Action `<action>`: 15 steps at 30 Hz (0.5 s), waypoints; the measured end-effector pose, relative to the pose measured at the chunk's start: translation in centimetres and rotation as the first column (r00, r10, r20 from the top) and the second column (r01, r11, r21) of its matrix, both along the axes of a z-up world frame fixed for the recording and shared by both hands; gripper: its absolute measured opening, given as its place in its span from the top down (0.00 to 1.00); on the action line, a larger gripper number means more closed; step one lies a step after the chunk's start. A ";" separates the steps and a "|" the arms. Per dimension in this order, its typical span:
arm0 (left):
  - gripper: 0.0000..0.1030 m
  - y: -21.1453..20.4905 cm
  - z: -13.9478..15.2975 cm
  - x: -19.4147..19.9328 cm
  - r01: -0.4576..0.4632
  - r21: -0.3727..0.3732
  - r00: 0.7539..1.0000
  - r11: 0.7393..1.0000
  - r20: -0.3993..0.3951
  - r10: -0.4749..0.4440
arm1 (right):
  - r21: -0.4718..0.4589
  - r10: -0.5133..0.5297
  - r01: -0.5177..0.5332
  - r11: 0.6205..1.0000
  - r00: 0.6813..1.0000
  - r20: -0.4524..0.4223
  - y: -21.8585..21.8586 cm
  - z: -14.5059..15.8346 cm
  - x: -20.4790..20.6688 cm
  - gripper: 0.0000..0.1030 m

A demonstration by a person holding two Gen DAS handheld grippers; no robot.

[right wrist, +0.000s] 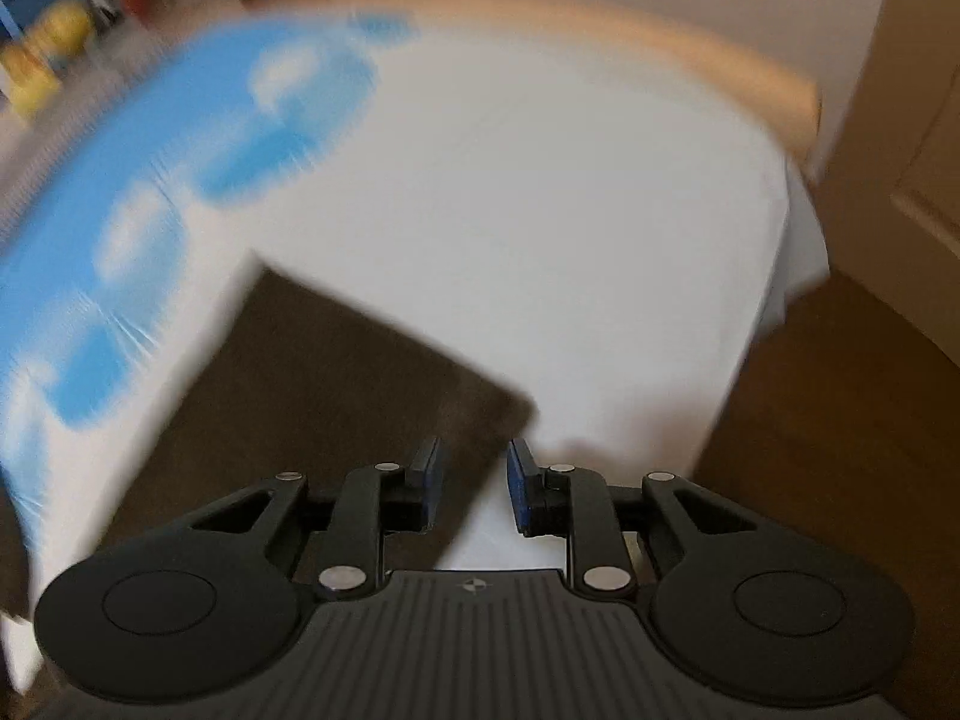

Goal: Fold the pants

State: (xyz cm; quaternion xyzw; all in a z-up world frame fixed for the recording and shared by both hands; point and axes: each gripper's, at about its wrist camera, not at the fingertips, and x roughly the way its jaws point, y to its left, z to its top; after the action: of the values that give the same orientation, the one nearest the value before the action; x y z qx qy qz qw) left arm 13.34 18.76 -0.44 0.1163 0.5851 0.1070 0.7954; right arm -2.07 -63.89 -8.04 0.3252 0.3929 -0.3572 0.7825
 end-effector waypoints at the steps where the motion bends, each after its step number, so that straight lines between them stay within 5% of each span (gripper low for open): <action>1: 0.78 -0.4 1.0 0.0 -0.020 0.005 0.999 1.000 0.032 0.020 | -0.049 0.029 -0.026 0.998 0.998 0.054 0.5 1.5 -0.6 0.76; 5: 0.70 -2.6 3.1 1.0 -0.104 -0.017 0.977 0.994 0.183 0.105 | -0.226 0.057 0.017 0.974 0.947 0.316 2.8 7.4 -5.1 0.76; 9: 0.67 -6.3 4.2 1.1 -0.064 -0.079 0.947 0.995 0.308 0.086 | -0.247 0.104 0.022 0.969 0.869 0.484 4.0 10.4 -9.7 0.76; 15: 0.61 -10.9 5.1 -0.7 0.061 -0.103 0.904 0.993 0.428 -0.011 | -0.235 0.159 -0.022 0.972 0.798 0.582 5.5 12.6 -14.4 0.74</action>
State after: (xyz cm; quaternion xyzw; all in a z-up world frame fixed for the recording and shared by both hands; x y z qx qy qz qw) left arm 12.68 7.84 4.67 0.0552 0.3997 0.0818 0.9113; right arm -16.45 -58.39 4.61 0.3146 0.1009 -0.2393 0.9130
